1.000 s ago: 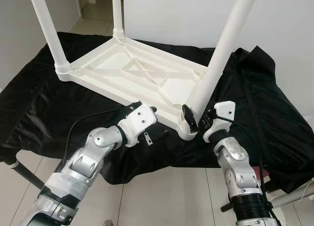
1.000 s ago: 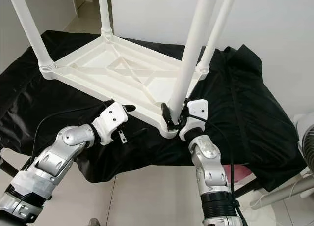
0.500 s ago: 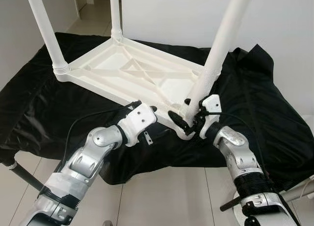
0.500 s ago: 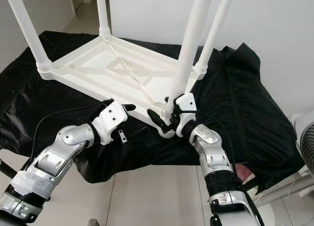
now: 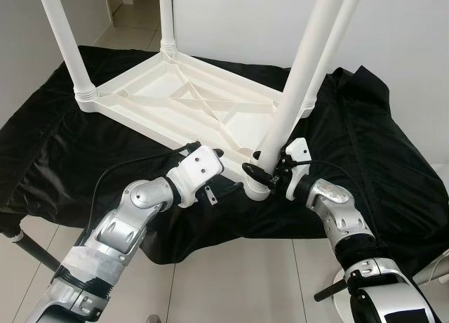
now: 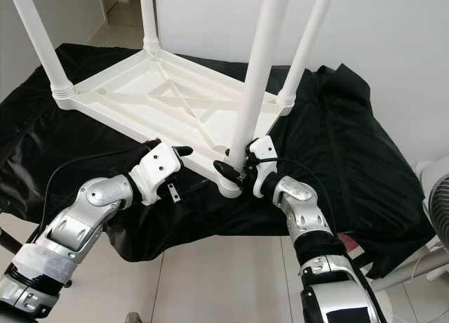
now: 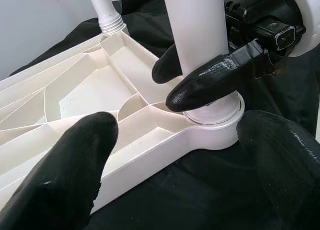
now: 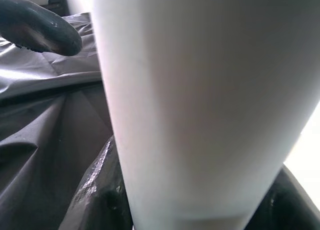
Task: Building children table
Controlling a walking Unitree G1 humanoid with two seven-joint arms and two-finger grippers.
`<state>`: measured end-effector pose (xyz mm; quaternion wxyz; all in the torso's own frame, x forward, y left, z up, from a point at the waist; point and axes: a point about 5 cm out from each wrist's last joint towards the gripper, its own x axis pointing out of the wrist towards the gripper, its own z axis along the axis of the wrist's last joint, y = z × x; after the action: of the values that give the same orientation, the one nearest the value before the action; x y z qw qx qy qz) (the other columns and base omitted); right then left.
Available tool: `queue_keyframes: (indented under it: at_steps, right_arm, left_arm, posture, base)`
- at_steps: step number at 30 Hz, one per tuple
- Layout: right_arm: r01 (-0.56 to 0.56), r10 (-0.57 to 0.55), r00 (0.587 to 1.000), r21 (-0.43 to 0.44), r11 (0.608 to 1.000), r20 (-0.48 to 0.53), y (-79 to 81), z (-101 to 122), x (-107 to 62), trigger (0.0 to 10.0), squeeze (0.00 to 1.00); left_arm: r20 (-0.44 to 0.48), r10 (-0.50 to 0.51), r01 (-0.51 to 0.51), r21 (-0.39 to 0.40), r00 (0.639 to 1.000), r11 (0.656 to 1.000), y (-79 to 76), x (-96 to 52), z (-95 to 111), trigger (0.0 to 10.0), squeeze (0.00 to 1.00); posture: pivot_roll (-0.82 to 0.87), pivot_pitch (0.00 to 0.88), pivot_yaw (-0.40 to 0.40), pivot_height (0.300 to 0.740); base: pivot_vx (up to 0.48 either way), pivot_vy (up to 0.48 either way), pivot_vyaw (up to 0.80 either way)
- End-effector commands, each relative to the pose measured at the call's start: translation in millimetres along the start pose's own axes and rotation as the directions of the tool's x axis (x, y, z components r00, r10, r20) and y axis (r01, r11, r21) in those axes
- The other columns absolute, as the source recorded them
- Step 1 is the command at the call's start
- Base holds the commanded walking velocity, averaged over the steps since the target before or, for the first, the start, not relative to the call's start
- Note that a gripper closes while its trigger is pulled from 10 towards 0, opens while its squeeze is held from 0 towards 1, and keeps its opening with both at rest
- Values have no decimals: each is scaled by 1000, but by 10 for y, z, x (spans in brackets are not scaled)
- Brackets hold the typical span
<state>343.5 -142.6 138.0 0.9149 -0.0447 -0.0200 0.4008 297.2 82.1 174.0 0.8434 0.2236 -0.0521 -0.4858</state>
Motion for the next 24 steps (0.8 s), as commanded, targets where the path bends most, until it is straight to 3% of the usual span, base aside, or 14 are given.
queue_keyframes:
  at_steps: [1, 2, 3, 16, 17, 20, 24]
  right_arm:
    - [12, -11, 1000, 5, 1000, -13, -39, -24, -36, 0, 0]
    - [12, -11, 1000, 5, 1000, -13, -39, -24, -36, 0, 0]
    - [26, -25, 1000, 7, 1000, -10, -44, -23, -42, 10000, 0]
    - [234, -234, 972, -24, 972, 4, -95, -21, -104, 10000, 0]
    - [316, -316, 949, -11, 949, 13, -66, -18, -116, 10000, 0]
    - [348, -348, 938, -1, 938, 13, -51, -19, -122, 10000, 0]
    - [460, -461, 888, 49, 887, 0, -8, -42, -143, 10000, 0]
  left_arm:
    - [-4, -40, 40, 3, 999, 999, -23, -10, 3, 10000, 0]
    - [-4, -40, 40, 3, 999, 999, -23, -10, 3, 10000, 0]
    - [-4, -40, 40, 3, 999, 999, -28, -11, 2, 10000, 0]
    - [-1, -47, 47, -3, 999, 999, -68, 2, -2, 10000, 0]
    - [0, -51, 51, -4, 999, 999, -74, 11, -4, 10000, 0]
    - [1, -52, 52, -5, 999, 999, -77, 15, -6, 10000, 0]
    - [2, -59, 59, -6, 998, 998, -91, 18, -8, 10000, 0]
  posture:
    - [59, 38, -84, 740]
    - [59, 38, -84, 740]
    - [59, 39, -87, 740]
    - [49, 38, -100, 740]
    - [44, 35, -101, 740]
    - [44, 35, -101, 740]
    - [35, 32, -98, 740]
  base:
    - [0, 0, 0]
    - [0, 0, 0]
    - [0, 0, 0]
    - [0, 0, 0]
    - [0, 0, 0]
    - [0, 0, 0]
    - [0, 0, 0]
